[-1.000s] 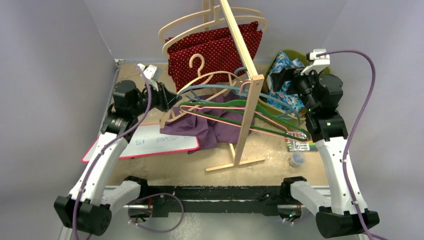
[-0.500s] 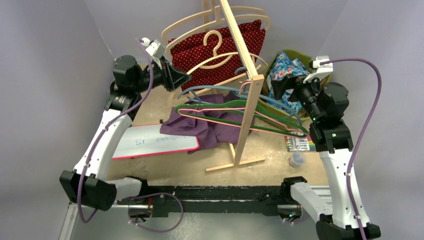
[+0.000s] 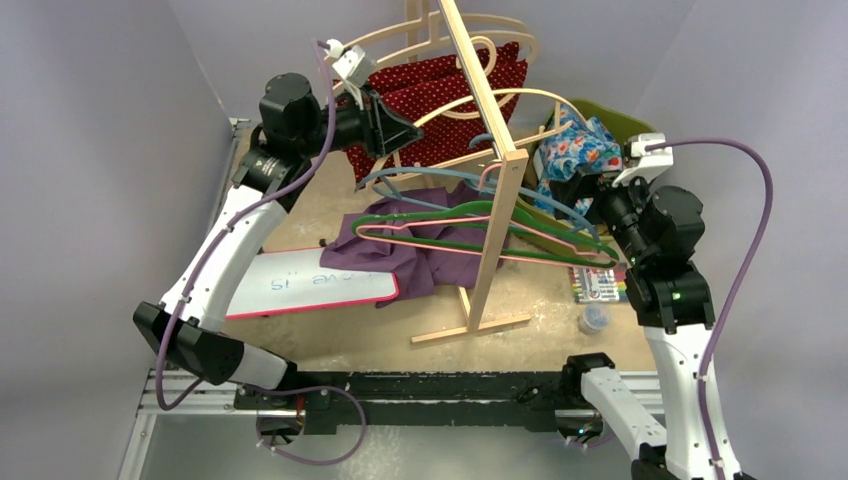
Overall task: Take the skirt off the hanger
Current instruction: Place the hanger at the clothesline.
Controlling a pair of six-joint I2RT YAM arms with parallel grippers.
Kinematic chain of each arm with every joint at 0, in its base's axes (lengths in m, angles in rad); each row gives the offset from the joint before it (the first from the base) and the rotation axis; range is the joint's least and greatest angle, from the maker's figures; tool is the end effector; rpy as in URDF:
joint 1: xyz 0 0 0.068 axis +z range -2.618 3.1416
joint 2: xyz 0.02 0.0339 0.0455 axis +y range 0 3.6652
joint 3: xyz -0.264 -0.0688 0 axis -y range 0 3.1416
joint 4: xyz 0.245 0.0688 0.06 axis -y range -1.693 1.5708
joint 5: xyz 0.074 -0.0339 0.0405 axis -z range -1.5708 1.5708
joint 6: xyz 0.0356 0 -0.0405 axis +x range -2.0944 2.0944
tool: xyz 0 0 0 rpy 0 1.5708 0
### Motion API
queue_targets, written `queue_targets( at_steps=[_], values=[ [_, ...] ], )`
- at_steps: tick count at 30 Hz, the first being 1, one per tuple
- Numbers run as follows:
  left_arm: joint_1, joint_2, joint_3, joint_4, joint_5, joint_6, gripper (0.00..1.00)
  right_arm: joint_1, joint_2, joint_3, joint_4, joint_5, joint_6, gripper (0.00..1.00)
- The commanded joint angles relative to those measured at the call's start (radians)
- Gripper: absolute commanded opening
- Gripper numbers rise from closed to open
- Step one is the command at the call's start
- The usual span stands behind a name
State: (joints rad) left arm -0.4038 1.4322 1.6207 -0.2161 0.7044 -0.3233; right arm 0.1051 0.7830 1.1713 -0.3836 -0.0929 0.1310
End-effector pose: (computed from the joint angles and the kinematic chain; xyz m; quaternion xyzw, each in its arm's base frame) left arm 0.2797 -0.1446 0.4770 0.2674 0.6626 -0.4638 0.5238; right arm 0.1452 0.0186 0.4485 -0.0238 0.7051 0.1159 0.6992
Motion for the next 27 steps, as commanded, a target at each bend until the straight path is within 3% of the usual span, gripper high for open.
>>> queue_targets(
  at_steps=[1, 13, 27],
  values=[
    [-0.02, 0.007, 0.096, 0.042, -0.003, -0.052, 0.0, -0.001, 0.001, 0.006, 0.012, 0.021, -0.009, 0.99],
    [-0.132, -0.109, 0.078, 0.09, -0.04, -0.106, 0.0, -0.002, -0.006, -0.005, 0.039, -0.002, 0.013, 0.99],
    [-0.137, -0.228, -0.029, 0.039, -0.116, -0.105, 0.0, -0.001, -0.001, -0.01, 0.046, -0.016, 0.025, 0.99]
  ],
)
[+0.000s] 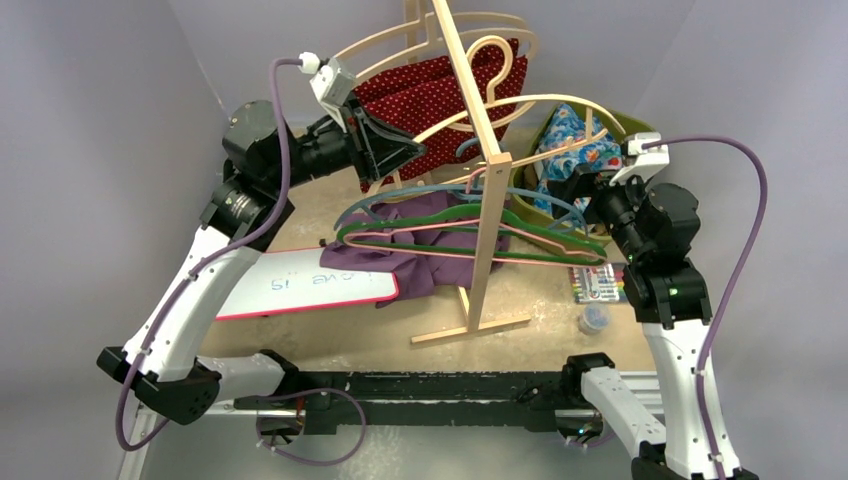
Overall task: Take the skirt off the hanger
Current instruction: Place the hanger at the clothesline.
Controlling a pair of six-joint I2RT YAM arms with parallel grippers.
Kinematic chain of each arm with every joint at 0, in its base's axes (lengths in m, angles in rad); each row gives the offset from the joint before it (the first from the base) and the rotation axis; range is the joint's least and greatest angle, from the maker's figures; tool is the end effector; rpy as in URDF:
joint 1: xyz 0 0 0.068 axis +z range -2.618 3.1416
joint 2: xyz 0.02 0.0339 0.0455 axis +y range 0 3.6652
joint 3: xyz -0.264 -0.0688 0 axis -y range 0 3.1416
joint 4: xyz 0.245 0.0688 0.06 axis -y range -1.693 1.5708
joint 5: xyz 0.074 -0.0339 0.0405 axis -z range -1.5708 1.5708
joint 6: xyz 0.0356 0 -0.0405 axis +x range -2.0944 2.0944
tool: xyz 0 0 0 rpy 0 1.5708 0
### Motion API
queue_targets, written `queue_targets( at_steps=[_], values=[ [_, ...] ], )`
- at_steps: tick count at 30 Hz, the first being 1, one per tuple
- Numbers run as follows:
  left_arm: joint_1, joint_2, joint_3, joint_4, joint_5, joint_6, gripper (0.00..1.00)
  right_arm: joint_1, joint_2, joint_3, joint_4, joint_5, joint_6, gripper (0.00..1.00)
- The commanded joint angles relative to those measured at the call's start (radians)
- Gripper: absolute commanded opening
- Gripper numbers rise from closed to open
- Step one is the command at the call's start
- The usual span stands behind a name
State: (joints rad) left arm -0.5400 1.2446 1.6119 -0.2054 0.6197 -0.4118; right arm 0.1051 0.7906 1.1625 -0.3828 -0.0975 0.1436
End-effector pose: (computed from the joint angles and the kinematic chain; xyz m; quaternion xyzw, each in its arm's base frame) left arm 0.1988 -0.1433 0.5242 0.2714 0.6006 -0.5080 0.5546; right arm 0.1490 0.0192 0.4449 -0.0206 0.7106 0.1215 0.6927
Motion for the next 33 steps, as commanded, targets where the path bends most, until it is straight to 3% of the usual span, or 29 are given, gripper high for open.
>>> queue_targets(
  at_steps=[1, 6, 15, 23, 29, 33],
  values=[
    [-0.002, -0.042, -0.024, 0.019, -0.036, -0.014, 0.0, -0.001, -0.01, -0.003, 0.046, -0.011, 0.013, 0.99],
    [0.0, -0.066, -0.055, 0.011, -0.065, -0.036, 0.0, -0.002, -0.014, -0.009, 0.044, -0.01, 0.012, 0.99],
    [-0.001, -0.111, -0.141, 0.118, -0.089, -0.235, 0.0, -0.001, -0.017, 0.006, 0.018, 0.006, -0.003, 0.99],
    [0.0, -0.113, -0.135, 0.069, -0.118, -0.361, 0.0, -0.001, 0.013, 0.017, -0.003, 0.029, -0.005, 0.99],
    [0.0, -0.117, -0.094, -0.052, -0.17, -0.359, 0.0, -0.001, 0.037, 0.038, -0.018, 0.034, 0.012, 0.99],
    [0.0, -0.107, -0.103, -0.024, -0.129, -0.431, 0.0, -0.001, 0.035, 0.055, -0.024, 0.032, 0.005, 0.99]
  ],
)
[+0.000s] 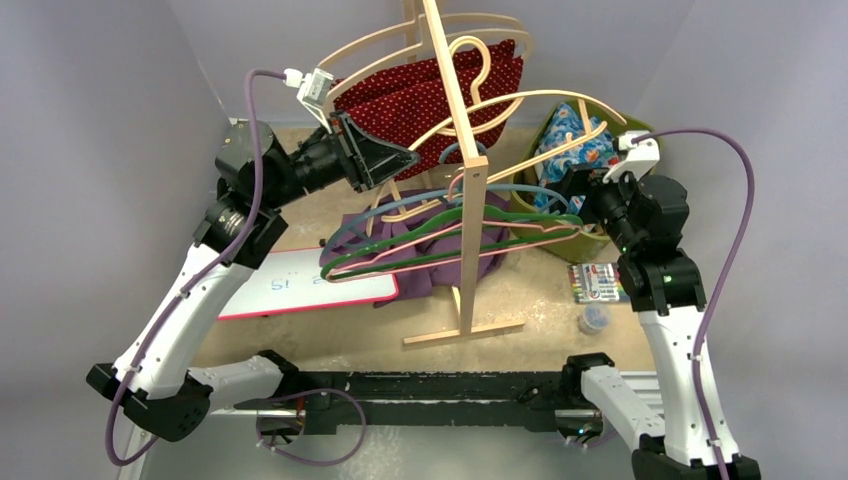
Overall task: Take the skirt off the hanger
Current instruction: Place the hanger at the clothesline.
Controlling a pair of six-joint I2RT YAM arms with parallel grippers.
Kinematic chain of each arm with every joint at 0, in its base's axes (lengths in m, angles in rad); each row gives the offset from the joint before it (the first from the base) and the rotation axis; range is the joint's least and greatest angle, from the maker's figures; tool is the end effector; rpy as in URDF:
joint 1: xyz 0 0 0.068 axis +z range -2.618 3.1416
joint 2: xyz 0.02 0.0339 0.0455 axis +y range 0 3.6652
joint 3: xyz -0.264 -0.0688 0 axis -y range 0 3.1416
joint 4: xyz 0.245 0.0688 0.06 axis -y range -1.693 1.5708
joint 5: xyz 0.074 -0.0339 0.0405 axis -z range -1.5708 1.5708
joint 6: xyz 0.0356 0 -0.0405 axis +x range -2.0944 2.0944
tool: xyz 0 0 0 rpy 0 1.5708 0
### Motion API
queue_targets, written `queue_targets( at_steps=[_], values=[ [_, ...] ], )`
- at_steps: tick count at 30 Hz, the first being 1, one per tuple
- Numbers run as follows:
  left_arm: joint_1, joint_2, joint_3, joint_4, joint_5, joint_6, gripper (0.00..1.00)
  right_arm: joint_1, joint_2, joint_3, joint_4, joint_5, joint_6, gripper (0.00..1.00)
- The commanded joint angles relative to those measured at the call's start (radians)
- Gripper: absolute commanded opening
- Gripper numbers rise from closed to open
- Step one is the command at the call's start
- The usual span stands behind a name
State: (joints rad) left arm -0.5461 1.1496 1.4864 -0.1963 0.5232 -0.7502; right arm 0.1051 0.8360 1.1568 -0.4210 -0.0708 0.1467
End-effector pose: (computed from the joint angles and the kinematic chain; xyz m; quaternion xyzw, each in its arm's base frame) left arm 0.1850 -0.1332 0.5067 0.1297 0.6500 -0.5755 0.4790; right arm 0.1644 0.0199 0.4326 -0.0083 0.7415 0.1102 0.6618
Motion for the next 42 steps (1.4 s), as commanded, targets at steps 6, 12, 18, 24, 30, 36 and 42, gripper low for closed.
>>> queue_targets(
  at_steps=[6, 12, 18, 24, 30, 36, 42],
  values=[
    [0.006, -0.034, 0.031, -0.011, -0.065, -0.138, 0.0, -0.001, -0.027, 0.092, 0.006, 0.03, -0.009, 0.99],
    [0.006, 0.002, 0.059, -0.01, -0.048, -0.257, 0.0, -0.002, -0.022, 0.102, 0.015, 0.021, -0.006, 0.99],
    [0.007, -0.009, 0.074, 0.011, -0.072, -0.301, 0.0, -0.001, -0.006, 0.103, 0.038, 0.01, -0.006, 0.99],
    [0.008, 0.045, 0.161, -0.039, -0.081, -0.297, 0.0, -0.001, 0.044, 0.163, 0.062, -0.014, -0.013, 0.99],
    [0.011, 0.061, 0.186, -0.049, -0.099, -0.283, 0.0, -0.001, 0.072, 0.19, 0.088, -0.01, -0.03, 0.99],
    [0.023, 0.054, 0.178, -0.057, -0.113, -0.297, 0.0, -0.001, 0.094, 0.195, 0.121, -0.021, -0.03, 0.99],
    [0.043, 0.103, 0.268, -0.127, -0.139, -0.321, 0.0, -0.001, 0.137, 0.211, 0.152, -0.046, -0.026, 0.99]
  ],
)
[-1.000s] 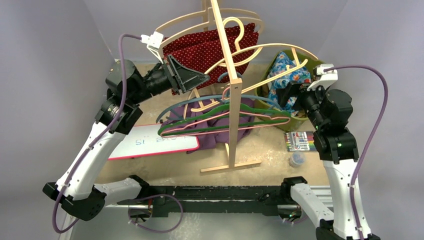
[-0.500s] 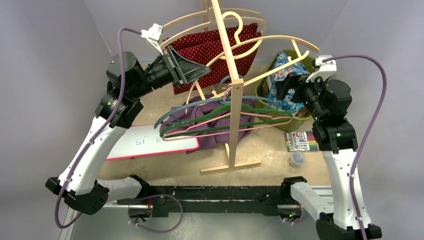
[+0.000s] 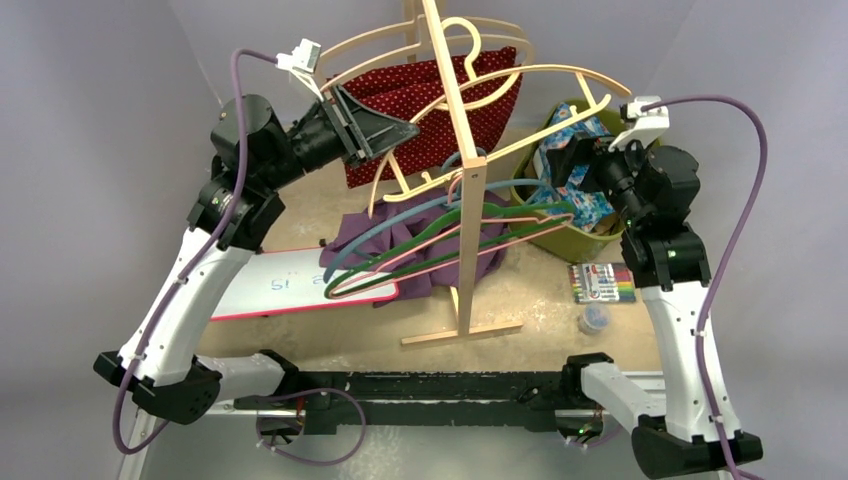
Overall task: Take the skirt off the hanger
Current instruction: Place the hanger at the clothesline.
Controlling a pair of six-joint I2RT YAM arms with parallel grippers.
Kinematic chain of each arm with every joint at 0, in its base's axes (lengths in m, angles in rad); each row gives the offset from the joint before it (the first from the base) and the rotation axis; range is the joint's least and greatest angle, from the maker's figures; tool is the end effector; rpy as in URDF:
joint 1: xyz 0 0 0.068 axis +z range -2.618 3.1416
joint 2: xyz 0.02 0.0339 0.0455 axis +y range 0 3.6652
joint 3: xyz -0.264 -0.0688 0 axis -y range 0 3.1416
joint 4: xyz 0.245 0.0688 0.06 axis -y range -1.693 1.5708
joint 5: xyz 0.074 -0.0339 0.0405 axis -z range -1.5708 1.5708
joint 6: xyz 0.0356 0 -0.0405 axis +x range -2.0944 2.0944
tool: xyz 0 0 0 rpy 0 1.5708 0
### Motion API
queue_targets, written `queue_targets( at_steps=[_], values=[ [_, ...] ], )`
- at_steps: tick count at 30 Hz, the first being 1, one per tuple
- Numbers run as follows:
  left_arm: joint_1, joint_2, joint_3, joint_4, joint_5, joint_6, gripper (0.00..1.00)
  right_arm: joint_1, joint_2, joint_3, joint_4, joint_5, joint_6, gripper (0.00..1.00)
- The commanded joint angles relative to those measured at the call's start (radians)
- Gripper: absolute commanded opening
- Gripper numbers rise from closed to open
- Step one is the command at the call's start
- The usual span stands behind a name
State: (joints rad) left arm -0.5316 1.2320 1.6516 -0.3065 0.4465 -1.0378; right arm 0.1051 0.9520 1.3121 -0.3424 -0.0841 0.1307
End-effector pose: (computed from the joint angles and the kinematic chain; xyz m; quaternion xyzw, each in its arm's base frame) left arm 0.1965 -0.1334 0.5291 -0.0027 0.6701 -0.6184 0.4105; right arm 0.1831 0.0223 0.4730 -0.0210 0.7005 0.1131 0.7043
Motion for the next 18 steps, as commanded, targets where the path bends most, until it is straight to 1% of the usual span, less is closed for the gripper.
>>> queue_targets(
  at_steps=[1, 5, 10, 12, 18],
  values=[
    [0.032, 0.031, 0.114, -0.023, -0.06, -0.049, 0.0, -0.001, 0.027, 0.061, 0.076, -0.036, -0.01, 0.99],
    [0.043, 0.031, 0.103, 0.023, -0.051, -0.131, 0.0, -0.001, 0.026, 0.053, 0.09, -0.035, -0.006, 0.99],
    [0.056, 0.007, 0.087, -0.006, -0.097, -0.134, 0.0, -0.001, 0.018, 0.037, 0.101, -0.023, -0.009, 0.99],
    [0.059, 0.003, 0.084, -0.017, -0.105, -0.108, 0.0, -0.001, 0.016, 0.033, 0.101, -0.02, -0.011, 0.99],
    [0.059, -0.002, 0.046, -0.001, -0.029, 0.059, 0.0, -0.002, -0.017, 0.016, 0.089, -0.015, -0.006, 0.99]
  ],
)
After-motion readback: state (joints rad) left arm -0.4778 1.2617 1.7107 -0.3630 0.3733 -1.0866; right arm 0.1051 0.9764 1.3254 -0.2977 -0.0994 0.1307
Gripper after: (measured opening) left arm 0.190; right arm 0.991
